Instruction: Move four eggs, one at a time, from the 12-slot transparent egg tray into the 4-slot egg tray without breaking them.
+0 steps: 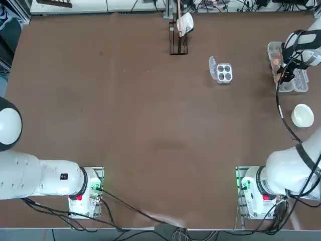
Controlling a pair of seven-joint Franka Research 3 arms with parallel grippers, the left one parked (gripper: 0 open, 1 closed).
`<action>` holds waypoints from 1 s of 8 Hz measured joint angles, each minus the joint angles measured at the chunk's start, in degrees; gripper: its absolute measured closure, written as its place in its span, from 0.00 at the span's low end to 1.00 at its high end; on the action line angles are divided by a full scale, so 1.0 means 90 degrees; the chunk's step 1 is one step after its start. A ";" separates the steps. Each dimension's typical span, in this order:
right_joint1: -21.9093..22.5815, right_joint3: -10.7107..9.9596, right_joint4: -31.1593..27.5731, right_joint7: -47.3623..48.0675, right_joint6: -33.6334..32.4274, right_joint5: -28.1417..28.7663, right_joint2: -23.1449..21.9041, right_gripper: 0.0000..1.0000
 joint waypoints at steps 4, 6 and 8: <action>-0.0009 0.0000 0.0034 -0.0039 -0.0071 0.0064 -0.0003 0.42; -0.0010 -0.0001 0.0420 -0.0103 -0.0689 0.0128 -0.0020 0.43; -0.0009 0.0000 0.1090 -0.0030 -0.1765 0.0259 -0.0200 0.43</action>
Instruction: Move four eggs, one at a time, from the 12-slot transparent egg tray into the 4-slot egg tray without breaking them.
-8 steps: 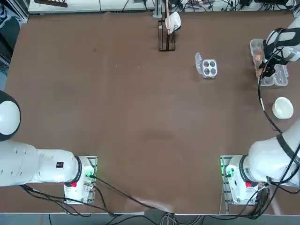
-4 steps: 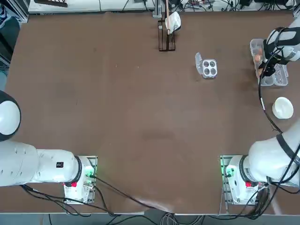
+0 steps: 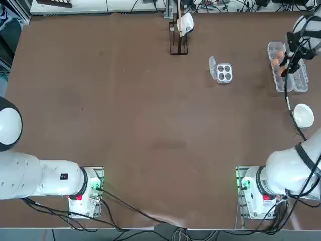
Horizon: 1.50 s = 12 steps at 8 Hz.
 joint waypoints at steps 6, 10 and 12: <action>0.0994 0.0133 0.0194 0.5081 -0.1945 0.0067 -0.1121 0.43; 0.2276 0.0160 0.0129 0.8704 -0.1658 0.0070 -0.1125 0.43; 0.3006 0.0168 -0.0034 1.0340 -0.1123 0.0066 -0.1071 0.43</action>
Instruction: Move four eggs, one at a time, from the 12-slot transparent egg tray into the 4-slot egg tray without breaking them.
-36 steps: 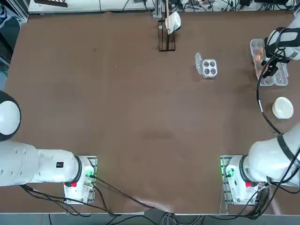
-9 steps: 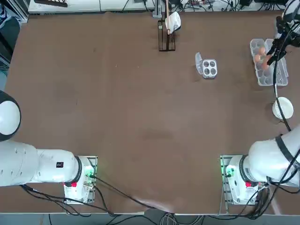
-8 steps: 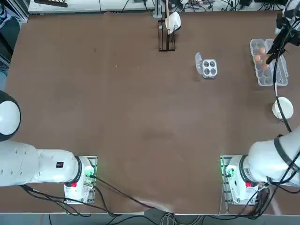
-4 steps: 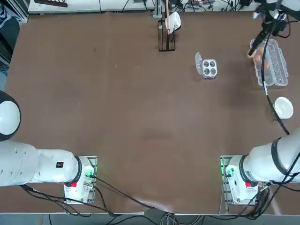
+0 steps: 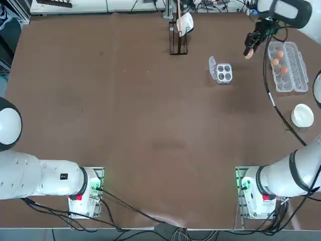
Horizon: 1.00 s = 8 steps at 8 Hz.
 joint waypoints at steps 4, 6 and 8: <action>0.0936 -0.0005 -0.0213 0.1961 0.1053 -0.0014 0.0541 0.43; 0.1008 -0.0022 -0.0215 0.2224 0.1088 -0.0015 0.0607 0.43; 0.1079 -0.0038 -0.0215 0.2473 0.1087 -0.0015 0.0571 0.43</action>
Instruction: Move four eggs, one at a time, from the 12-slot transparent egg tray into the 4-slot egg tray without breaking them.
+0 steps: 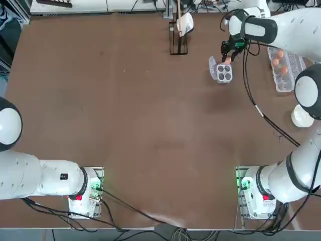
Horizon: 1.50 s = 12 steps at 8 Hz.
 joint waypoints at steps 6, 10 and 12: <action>0.0223 -0.0113 -0.0008 0.0238 0.0037 -0.0039 -0.0185 0.44; 0.0214 -0.0173 -0.0096 0.0238 0.0363 -0.0235 -0.0177 0.44; 0.0214 -0.0173 -0.0140 0.0239 0.0585 -0.0237 -0.0019 0.44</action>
